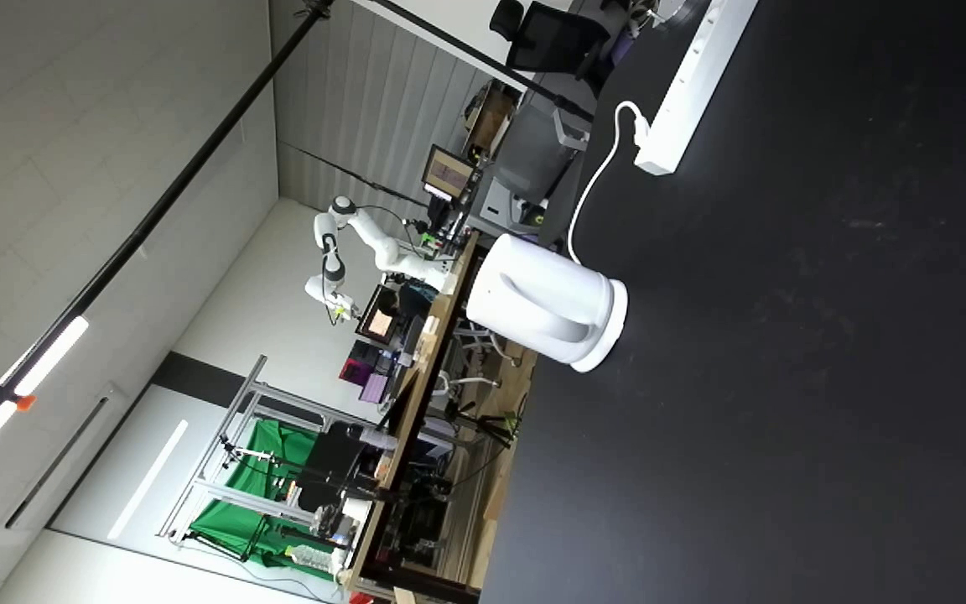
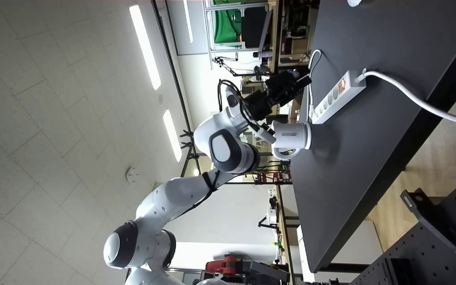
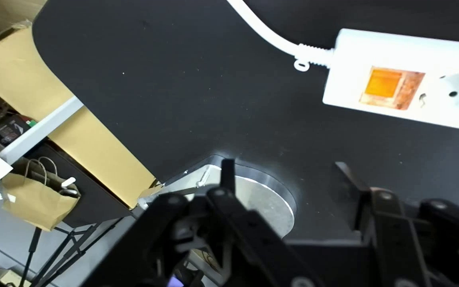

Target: Turn on the switch on the extension cord

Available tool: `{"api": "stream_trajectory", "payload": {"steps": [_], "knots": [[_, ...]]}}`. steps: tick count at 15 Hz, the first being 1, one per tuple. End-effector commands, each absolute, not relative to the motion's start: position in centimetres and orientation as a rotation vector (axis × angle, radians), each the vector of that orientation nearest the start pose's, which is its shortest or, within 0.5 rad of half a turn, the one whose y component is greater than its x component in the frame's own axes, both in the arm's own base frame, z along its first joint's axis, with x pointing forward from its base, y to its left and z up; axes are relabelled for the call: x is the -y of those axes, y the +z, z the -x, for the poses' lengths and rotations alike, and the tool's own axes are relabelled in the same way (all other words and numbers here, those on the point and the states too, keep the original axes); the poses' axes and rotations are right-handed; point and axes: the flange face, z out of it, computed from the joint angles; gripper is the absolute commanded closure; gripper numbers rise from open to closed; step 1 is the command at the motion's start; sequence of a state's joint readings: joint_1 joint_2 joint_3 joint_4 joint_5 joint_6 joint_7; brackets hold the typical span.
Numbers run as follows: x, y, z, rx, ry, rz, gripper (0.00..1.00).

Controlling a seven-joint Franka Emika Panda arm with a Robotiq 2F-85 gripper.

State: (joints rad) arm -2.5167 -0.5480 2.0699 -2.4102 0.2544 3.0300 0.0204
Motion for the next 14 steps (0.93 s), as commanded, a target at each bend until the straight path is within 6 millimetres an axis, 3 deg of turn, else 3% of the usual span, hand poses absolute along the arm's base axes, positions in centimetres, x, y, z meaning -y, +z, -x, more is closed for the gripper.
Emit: {"api": "stream_trajectory", "payload": {"steps": [1, 3, 4, 6, 14], "knots": [[24.64, 24.99, -46.03, -0.966, -0.499, 3.426, 0.07], [24.61, 24.71, -46.28, -0.952, -0.507, 3.434, 0.00], [24.47, 24.64, -46.27, -0.946, -0.501, 3.436, 0.12], [24.43, 24.59, -46.27, -0.943, -0.501, 3.437, 0.00], [24.44, 24.59, -46.25, -0.943, -0.500, 3.437, 0.00]]}}
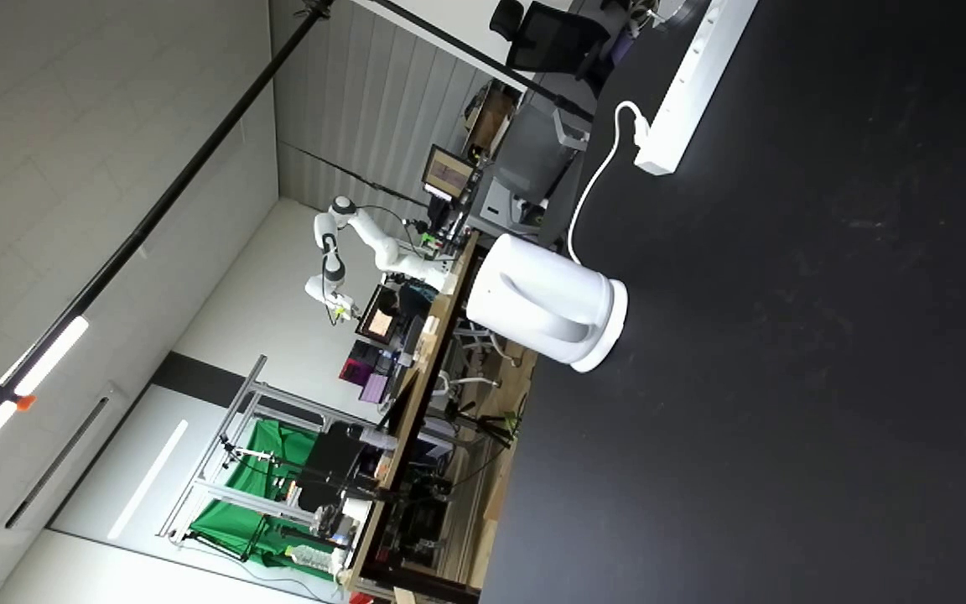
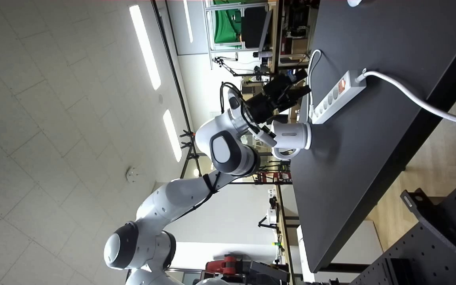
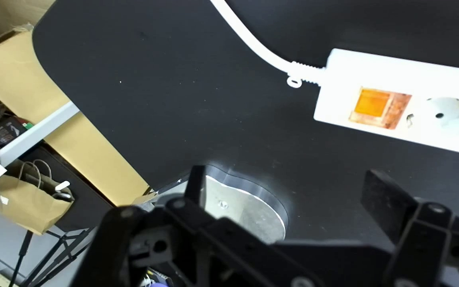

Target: Turn on the switch on the extension cord

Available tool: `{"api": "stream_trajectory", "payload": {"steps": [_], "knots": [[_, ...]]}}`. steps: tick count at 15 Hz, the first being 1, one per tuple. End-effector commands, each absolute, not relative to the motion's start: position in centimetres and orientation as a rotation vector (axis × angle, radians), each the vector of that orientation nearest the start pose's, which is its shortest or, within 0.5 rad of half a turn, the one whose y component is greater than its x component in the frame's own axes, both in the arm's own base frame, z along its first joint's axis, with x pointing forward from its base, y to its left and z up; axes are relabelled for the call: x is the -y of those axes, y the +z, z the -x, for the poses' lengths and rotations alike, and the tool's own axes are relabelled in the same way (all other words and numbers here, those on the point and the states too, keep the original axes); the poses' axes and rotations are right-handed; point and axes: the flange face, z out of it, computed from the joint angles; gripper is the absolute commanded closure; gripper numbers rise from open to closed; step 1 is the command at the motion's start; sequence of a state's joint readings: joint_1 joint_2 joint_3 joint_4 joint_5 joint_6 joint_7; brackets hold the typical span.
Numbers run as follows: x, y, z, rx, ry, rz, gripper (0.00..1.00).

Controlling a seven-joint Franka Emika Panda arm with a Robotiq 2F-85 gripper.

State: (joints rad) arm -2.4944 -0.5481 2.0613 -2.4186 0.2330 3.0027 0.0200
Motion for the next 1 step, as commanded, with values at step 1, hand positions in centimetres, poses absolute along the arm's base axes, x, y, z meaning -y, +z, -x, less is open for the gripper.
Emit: {"api": "stream_trajectory", "payload": {"steps": [1], "knots": [[24.45, 24.59, -46.25, -0.943, -0.500, 3.437, 0.00]]}}
